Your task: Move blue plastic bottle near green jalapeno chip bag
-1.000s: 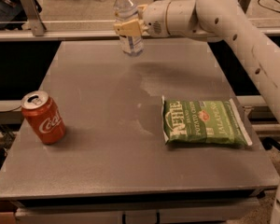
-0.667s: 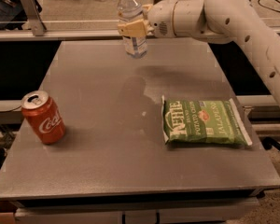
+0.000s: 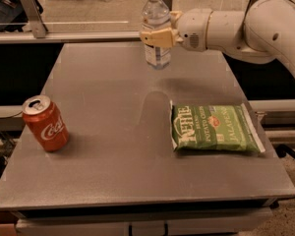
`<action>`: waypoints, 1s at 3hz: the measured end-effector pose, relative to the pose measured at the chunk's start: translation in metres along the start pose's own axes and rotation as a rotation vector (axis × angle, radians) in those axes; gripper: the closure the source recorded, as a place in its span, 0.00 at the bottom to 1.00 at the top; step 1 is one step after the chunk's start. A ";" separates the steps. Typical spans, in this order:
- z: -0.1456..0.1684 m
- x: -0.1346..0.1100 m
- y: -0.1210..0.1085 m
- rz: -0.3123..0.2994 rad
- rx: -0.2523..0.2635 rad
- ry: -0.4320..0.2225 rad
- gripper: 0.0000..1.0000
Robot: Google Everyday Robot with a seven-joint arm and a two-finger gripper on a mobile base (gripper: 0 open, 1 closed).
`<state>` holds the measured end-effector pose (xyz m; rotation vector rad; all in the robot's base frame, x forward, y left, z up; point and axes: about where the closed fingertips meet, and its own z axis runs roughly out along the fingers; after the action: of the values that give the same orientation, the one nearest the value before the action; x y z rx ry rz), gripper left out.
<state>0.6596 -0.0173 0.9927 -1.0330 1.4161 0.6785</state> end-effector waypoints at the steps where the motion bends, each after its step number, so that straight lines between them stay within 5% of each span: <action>1: -0.039 0.007 -0.012 -0.001 0.032 -0.029 1.00; 3: -0.106 0.024 -0.032 0.014 0.071 -0.024 1.00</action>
Offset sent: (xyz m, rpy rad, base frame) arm -0.0141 -0.1351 0.0081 0.0433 -0.0388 -0.0935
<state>0.6408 -0.1292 0.9892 -0.9570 1.4177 0.6440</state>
